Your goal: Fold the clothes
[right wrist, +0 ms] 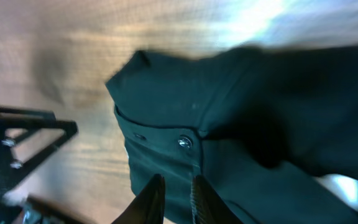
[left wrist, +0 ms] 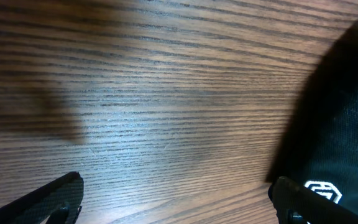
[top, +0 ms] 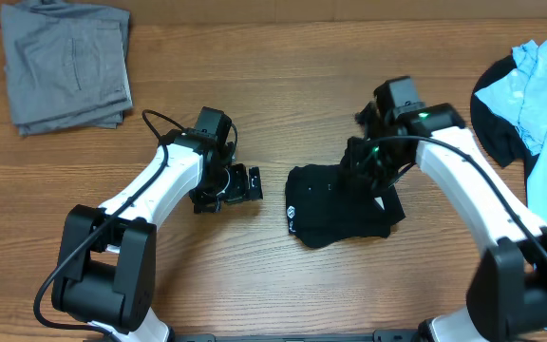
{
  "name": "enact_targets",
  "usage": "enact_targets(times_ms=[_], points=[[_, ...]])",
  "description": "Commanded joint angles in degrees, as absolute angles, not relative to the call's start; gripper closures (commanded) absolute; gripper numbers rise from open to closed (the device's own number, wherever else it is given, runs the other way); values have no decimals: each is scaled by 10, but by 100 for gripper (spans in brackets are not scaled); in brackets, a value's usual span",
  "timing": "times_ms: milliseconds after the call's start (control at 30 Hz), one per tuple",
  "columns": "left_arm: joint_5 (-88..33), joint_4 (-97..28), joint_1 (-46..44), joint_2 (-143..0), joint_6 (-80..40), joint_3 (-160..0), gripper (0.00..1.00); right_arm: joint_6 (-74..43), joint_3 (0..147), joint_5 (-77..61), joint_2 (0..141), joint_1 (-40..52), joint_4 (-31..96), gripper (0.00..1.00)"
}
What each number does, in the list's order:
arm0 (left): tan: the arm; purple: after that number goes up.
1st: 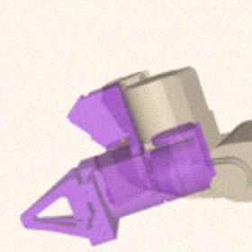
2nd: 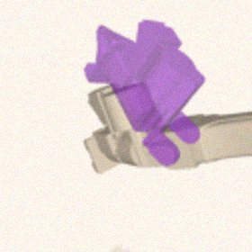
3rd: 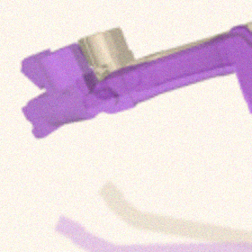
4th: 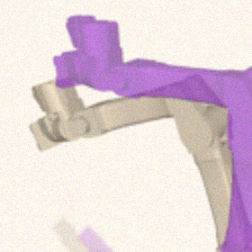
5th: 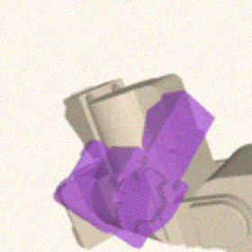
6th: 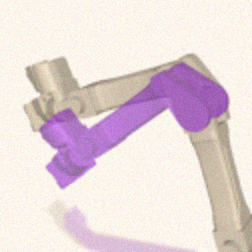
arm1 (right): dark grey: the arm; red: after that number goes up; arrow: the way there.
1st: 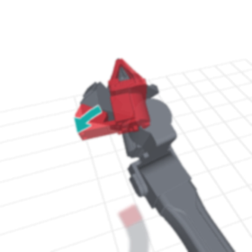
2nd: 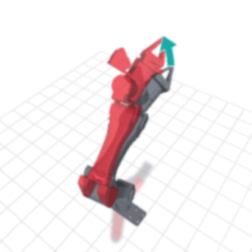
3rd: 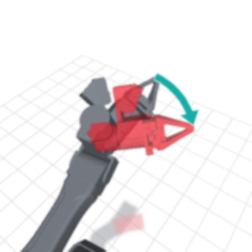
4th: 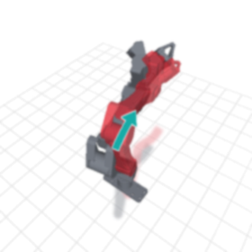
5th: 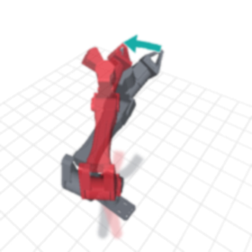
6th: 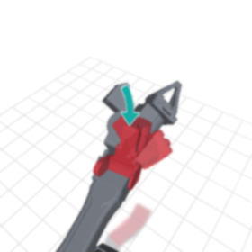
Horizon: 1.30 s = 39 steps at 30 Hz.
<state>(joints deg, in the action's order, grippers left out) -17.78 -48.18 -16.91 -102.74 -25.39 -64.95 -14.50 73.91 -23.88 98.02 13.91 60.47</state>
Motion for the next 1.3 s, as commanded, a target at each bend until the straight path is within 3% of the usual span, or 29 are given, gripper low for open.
enact_targets(times_ms=[0, 367, 533, 600, 633, 700, 767, 1267], points=[[-174, -484, -173, -1019, -253, -645, 0, -113, 712, -296, 1017, 137, 597, 82], [-174, -489, -173, -1019, -253, -645, 0, -123, 683, -180, 1058, 113, 547, 78], [-216, -471, -173, -1019, -213, -645, 0, -137, 722, -168, 1049, 100, 607, 68], [-251, -456, -173, -1019, -202, -645, 0, -138, 745, -154, 1040, 100, 639, 56], [-270, -447, -174, -1019, -197, -645, 0, -141, 759, -144, 1034, 100, 657, 46], [-306, -426, -174, -1019, -192, -645, 0, -157, 784, -122, 1023, 100, 689, 16], [-330, -409, -176, -1019, -192, -645, 0, -157, 811, -116, 1009, 100, 721, 0], [-329, -284, -274, -1039, -230, -645, 0, -163, 893, -129, 818, 100, 802, 0]])
